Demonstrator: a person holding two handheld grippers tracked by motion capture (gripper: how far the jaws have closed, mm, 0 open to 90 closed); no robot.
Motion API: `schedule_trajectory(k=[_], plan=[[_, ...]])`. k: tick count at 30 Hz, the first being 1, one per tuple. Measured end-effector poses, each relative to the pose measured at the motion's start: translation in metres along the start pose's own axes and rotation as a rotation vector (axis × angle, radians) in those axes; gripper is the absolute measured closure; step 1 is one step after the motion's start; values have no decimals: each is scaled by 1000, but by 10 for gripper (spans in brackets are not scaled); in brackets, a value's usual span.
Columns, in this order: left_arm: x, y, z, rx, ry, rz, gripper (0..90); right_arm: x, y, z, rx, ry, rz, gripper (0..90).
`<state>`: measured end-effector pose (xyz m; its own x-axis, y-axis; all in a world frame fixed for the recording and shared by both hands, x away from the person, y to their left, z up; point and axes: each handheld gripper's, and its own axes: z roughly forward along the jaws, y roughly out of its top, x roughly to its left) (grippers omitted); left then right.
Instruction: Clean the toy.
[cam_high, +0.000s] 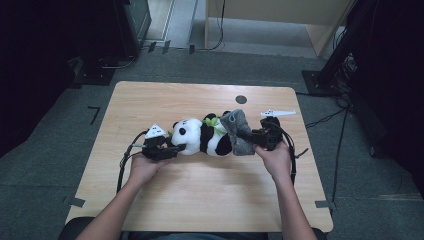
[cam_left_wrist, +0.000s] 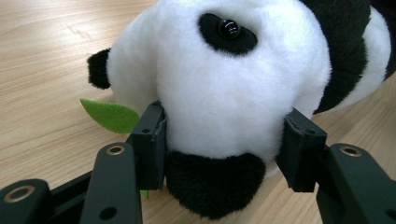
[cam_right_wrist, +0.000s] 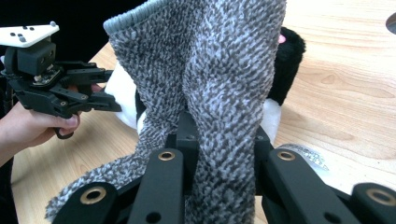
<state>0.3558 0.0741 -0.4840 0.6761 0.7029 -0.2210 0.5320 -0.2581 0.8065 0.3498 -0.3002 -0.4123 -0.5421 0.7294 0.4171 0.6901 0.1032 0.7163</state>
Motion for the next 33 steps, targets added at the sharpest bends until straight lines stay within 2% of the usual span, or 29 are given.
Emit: schedule_trajectory(k=[8,10,13,16,25,27,29,30,33], plan=[[1,0,0,2,-2,-4,438,-7,-7,-2,-3,-6,31,760],[2,0,0,2,-4,-12,438,-9,-10,-1,-3,-24,32,762],[3,0,0,2,-9,-20,438,-12,-14,11,52,-61,22,764],[3,0,0,4,-7,-20,438,-14,-21,26,90,-56,26,765],[2,1,0,2,-6,-17,439,-32,-33,40,109,-38,86,763],[2,1,-1,-1,-8,-22,440,-33,-33,41,124,-65,68,763],[3,1,-1,-3,-9,-28,442,-34,-35,44,169,-136,40,764],[4,1,-1,-5,-10,-31,443,-36,-36,45,192,-152,42,763],[4,2,-2,-9,-14,-38,454,-44,-37,42,188,-154,73,765]])
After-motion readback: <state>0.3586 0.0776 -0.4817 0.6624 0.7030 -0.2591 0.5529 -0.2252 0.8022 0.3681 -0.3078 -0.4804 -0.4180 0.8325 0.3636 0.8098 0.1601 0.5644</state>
